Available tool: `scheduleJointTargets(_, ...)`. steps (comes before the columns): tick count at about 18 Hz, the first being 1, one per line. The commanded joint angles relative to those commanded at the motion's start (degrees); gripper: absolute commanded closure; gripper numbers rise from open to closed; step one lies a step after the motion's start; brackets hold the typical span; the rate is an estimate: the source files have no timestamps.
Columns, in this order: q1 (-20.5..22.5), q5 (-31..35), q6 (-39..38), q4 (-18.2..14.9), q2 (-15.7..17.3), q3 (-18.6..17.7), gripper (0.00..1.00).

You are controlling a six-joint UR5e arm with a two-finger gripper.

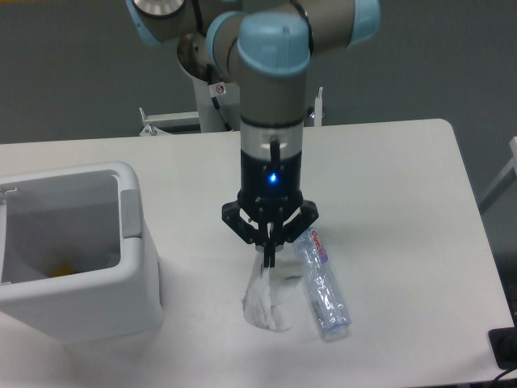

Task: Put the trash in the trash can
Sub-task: 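Carry the wrapper over the white bin and open the gripper, then move the gripper over the clear water bottle with red label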

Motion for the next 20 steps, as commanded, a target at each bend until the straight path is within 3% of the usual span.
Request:
scheduleJointTargets(3,-2.89,-1.87,-0.55,-0.27,4.4,-2.97,1.0)
scheduleJointTargets(7,-9.31,-1.78,-3.79,-0.35,6.78,-3.42,1.0)
scheduleJointTargets(11,-16.78,-1.61,-4.41,-0.35,7.05,-6.93,1.0)
scheduleJointTargets(16,-19.87,-1.43,-3.45,0.53,7.05,-12.73,0.93)
scheduleJointTargets(17,-19.87,-1.43,-3.1,0.53,7.05,-12.91,0.84)
scheduleJointTargets(18,-19.87,-1.34,-1.36,0.44,6.7,-13.0,0.68)
scheduleJointTargets(20,-19.87,-1.26,3.38,0.53,6.96,-13.79,0.29)
